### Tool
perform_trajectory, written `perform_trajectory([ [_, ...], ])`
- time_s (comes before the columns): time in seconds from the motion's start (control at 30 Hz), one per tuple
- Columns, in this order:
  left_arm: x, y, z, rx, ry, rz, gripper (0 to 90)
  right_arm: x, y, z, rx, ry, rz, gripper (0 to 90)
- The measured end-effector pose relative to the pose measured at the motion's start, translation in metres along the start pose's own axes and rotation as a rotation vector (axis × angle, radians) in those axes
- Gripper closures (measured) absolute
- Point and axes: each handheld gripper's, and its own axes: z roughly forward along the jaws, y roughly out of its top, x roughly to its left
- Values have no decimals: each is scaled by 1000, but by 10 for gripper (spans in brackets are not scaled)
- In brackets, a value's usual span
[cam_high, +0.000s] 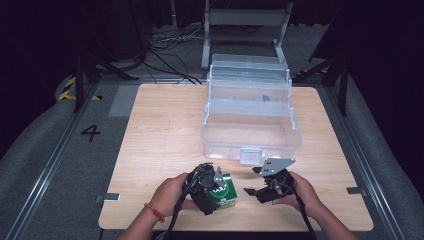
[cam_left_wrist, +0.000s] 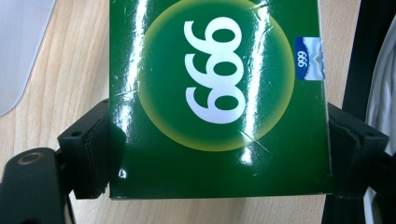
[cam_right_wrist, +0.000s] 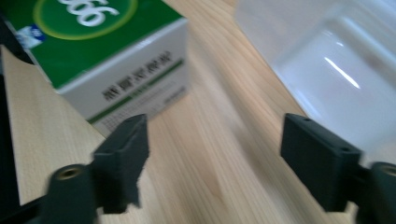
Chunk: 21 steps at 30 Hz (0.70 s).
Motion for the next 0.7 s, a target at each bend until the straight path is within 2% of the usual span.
perform_trajectory([
  [0.03, 0, -1, 0, -5, 1, -2, 145, -2, -1, -3, -2, -12, 12, 195],
  [0.13, 0, -4, -1, -4, 0, -3, 146, -10, -5, -14, -8, 4, 37, 220],
  [0.3, 1, -9, -1, -27, 0, -24, 146, -14, -6, -28, -27, -15, 29, 213],
  [0.37, 1, -10, -2, -21, 2, -19, 146, -17, -6, -38, -55, -28, 32, 174],
  [0.43, 1, -12, -3, -17, 0, -29, 146, -20, -6, -50, -103, -42, 33, 172],
  [0.5, 1, -14, -4, -18, 2, -30, 146, -22, -6, -56, -115, -51, 38, 176],
  [0.6, 1, -17, -5, -16, 2, -41, 146, -30, -12, -71, -120, -80, 59, 235],
  [0.7, 1, -21, -7, -9, 6, -42, 146, -40, -18, -82, -147, -151, 84, 245],
])
